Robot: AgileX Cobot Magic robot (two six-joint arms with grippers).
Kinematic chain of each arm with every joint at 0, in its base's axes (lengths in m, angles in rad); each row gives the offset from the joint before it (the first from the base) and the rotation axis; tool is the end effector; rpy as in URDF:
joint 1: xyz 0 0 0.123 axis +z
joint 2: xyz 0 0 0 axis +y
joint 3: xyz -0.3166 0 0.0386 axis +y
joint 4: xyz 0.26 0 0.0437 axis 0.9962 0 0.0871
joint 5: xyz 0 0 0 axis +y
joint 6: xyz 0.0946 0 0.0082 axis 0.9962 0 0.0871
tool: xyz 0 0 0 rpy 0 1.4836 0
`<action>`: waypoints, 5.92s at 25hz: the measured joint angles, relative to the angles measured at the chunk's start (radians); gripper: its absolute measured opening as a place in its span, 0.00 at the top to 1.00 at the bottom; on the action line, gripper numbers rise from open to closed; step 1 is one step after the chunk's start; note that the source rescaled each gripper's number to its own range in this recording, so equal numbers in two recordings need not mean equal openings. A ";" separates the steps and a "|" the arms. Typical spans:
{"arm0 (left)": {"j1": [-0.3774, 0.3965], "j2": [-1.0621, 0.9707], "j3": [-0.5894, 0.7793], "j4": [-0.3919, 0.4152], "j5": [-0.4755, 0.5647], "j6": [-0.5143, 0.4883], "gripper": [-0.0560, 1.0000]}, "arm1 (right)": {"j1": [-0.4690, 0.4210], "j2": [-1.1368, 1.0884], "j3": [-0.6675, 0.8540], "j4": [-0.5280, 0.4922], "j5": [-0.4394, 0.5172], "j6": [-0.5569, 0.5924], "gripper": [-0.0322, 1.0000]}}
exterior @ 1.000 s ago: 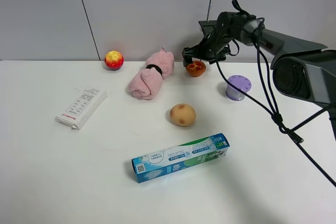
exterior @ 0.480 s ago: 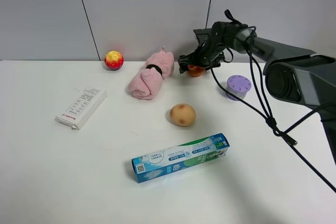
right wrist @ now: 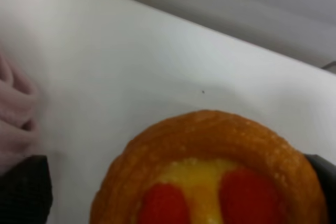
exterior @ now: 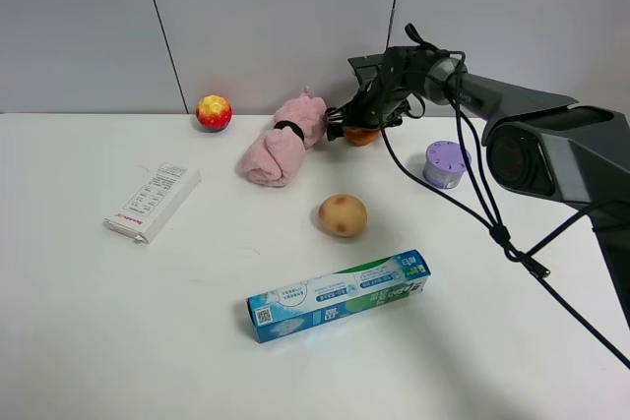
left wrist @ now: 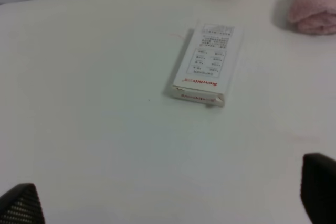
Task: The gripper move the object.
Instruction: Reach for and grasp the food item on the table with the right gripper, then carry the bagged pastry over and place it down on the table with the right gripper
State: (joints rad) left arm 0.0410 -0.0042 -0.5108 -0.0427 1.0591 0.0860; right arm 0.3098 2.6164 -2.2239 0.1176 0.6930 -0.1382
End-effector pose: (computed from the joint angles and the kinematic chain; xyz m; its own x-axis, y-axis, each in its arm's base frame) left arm -0.0267 -0.0046 0.2845 -0.4400 0.0470 -0.8968 0.0211 0.9989 0.0420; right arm 0.5709 0.1902 0.1098 -0.7816 -0.3000 -0.5470 -0.3805 0.9241 0.0369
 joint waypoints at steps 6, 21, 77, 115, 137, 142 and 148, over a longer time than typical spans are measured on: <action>0.000 0.000 0.000 0.000 0.000 0.000 0.00 | 0.000 0.003 -0.003 -0.026 0.001 0.003 0.49; 0.000 0.000 0.000 0.000 0.000 0.000 0.00 | 0.000 0.002 -0.003 -0.029 0.012 0.005 0.96; 0.000 0.000 0.000 0.000 0.000 0.000 0.00 | -0.022 -0.728 0.350 -0.142 0.527 0.081 0.97; 0.000 0.000 0.000 0.000 0.000 0.000 0.00 | -0.219 -0.816 1.084 -0.044 0.231 0.051 0.97; 0.000 0.000 0.000 0.000 0.000 0.000 0.00 | -0.129 -0.659 1.086 -0.052 0.131 0.058 0.97; 0.000 0.000 0.000 0.000 0.000 0.000 0.00 | -0.129 -0.659 1.086 -0.052 0.131 0.064 0.97; 0.000 0.000 0.000 0.000 0.000 0.000 0.00 | -0.129 -0.659 1.086 -0.052 0.129 0.070 0.97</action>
State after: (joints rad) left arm 0.0410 -0.0042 -0.5108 -0.0427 1.0591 0.0860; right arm 0.1805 1.9576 -1.1374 0.0655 0.8216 -0.0683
